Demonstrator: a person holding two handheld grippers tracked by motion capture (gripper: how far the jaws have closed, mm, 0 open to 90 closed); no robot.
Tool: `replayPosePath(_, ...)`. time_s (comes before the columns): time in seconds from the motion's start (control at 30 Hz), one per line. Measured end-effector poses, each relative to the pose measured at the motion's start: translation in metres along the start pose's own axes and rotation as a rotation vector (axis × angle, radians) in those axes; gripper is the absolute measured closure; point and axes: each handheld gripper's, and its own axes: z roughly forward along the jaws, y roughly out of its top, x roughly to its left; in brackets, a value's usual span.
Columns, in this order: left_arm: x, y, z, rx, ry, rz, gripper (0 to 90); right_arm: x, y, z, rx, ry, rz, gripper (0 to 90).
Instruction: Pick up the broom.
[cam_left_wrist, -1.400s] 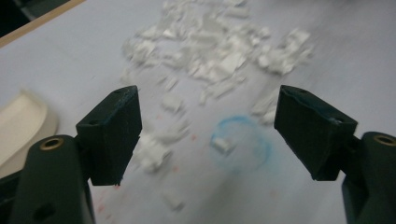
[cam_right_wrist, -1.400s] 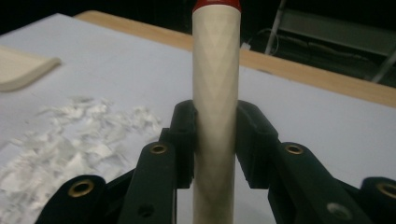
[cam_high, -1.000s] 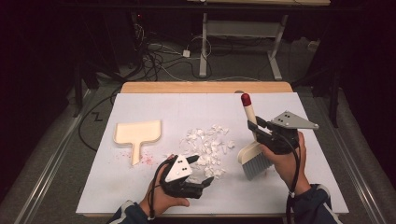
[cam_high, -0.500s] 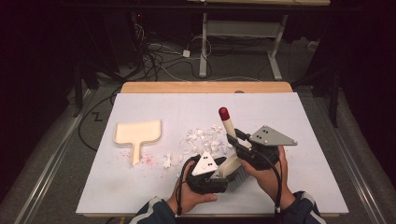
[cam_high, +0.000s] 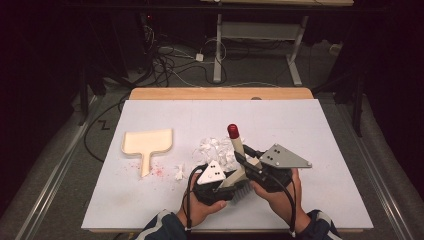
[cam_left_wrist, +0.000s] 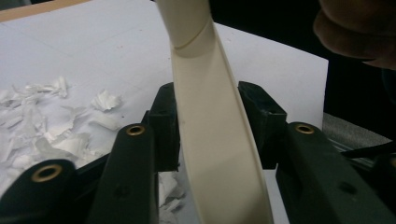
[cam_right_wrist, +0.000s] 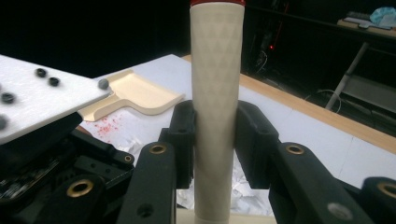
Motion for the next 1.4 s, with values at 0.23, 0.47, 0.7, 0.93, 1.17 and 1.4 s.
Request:
replayPosePath(0.23,0.003,0.006,-0.013,0.048,-0.006,0.070,64.9,-0.005,0.001,-0.015,-0.031,0.084,-0.018,63.1)
replayPosePath(0.47,0.002,0.009,-0.029,0.119,-0.077,0.197,65.0,-0.020,-0.002,-0.028,0.028,0.234,-0.121,49.3)
replayPosePath(0.7,0.000,0.008,-0.038,0.189,-0.163,0.300,64.9,-0.035,-0.027,-0.030,0.240,0.493,-0.230,39.3)
replayPosePath(0.93,-0.012,0.007,-0.031,0.221,-0.264,0.380,65.0,-0.025,-0.045,-0.015,0.340,0.539,-0.315,37.9)
replayPosePath(1.17,-0.013,0.005,-0.032,0.189,-0.311,0.384,64.8,-0.009,-0.061,0.002,0.368,0.675,-0.300,57.5)
replayPosePath(1.4,-0.011,0.005,-0.035,0.179,-0.249,0.397,58.7,-0.008,-0.061,0.004,0.332,0.672,-0.342,67.8)
